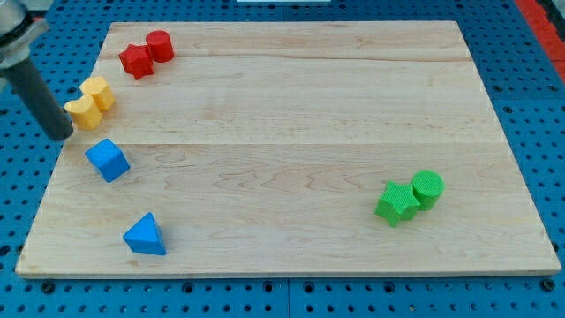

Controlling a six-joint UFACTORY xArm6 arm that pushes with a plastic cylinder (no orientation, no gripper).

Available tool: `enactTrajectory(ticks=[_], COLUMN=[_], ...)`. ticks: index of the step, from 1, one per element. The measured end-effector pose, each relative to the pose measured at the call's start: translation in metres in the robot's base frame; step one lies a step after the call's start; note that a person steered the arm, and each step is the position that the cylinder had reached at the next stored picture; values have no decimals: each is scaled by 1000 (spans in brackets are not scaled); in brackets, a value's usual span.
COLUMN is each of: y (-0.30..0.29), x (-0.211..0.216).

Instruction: Move the yellow heart towards the bottom right side of the yellow hexagon

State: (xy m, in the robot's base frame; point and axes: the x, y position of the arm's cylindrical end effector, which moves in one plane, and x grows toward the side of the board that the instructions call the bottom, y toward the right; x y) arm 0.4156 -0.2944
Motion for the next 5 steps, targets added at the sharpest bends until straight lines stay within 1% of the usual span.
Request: enactTrajectory(ticks=[2, 3, 4, 5], y=[-2, -9, 28, 46], x=[-20, -23, -31, -36])
